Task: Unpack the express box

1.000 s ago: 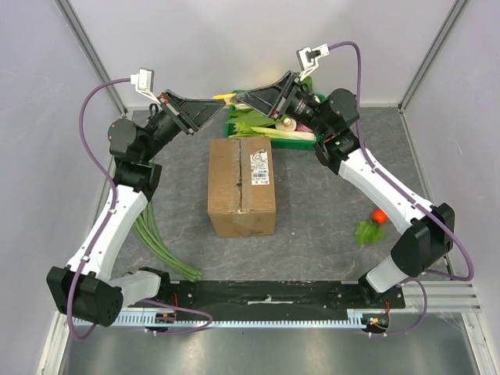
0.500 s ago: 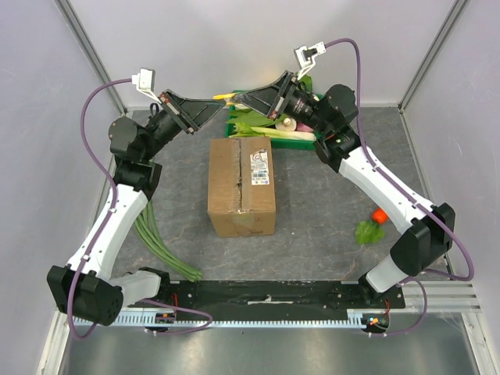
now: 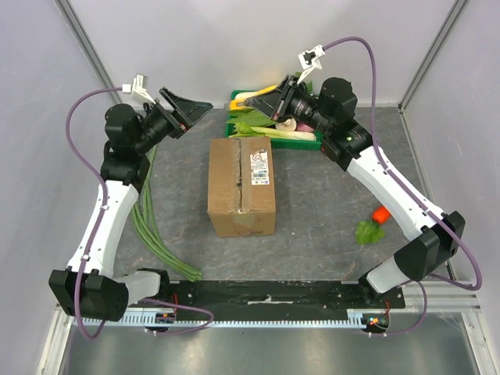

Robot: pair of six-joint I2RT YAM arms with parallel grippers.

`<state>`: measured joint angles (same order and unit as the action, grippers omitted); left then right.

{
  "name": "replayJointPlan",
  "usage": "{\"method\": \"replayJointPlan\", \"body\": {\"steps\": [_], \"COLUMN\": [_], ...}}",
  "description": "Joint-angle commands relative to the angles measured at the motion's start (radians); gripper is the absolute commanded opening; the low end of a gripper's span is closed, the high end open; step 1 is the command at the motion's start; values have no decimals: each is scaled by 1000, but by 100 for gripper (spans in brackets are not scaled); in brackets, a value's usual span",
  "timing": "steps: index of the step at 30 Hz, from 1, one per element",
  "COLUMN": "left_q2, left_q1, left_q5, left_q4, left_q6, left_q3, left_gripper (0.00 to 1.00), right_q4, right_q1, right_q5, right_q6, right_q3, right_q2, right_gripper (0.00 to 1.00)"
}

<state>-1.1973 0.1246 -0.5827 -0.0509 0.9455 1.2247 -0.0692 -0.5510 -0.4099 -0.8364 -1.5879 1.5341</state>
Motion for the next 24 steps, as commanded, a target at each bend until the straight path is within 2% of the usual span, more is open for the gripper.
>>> {"method": "replayJointPlan", "body": {"steps": [1, 2, 5, 12, 15, 24], "left_q2": [-11, -19, -39, -19, -7, 34], "left_q1": [-23, -22, -22, 1, 20, 84], "left_q5": [139, 144, 101, -60, -69, -170], "left_q4": [386, 458, 499, 433, 433, 211], "left_q6": [-220, -241, -226, -73, -28, 145], "left_q3": [50, 30, -57, -247, -290, -421], "left_gripper": [90, 90, 90, 88, 86, 85], "right_q4": [239, 256, 319, 394, 407, 462], "right_q1": [2, 0, -30, -134, -182, -300], "right_q5": [209, 235, 345, 548, 631, 833], "right_q6": [218, 241, 319, 393, 410, 415], "right_q3": [-47, -44, -52, -66, -54, -34], "right_q2": [-46, -48, -40, 3, 8, 21], "right_gripper": [0, 0, 0, 0, 0, 0]}}
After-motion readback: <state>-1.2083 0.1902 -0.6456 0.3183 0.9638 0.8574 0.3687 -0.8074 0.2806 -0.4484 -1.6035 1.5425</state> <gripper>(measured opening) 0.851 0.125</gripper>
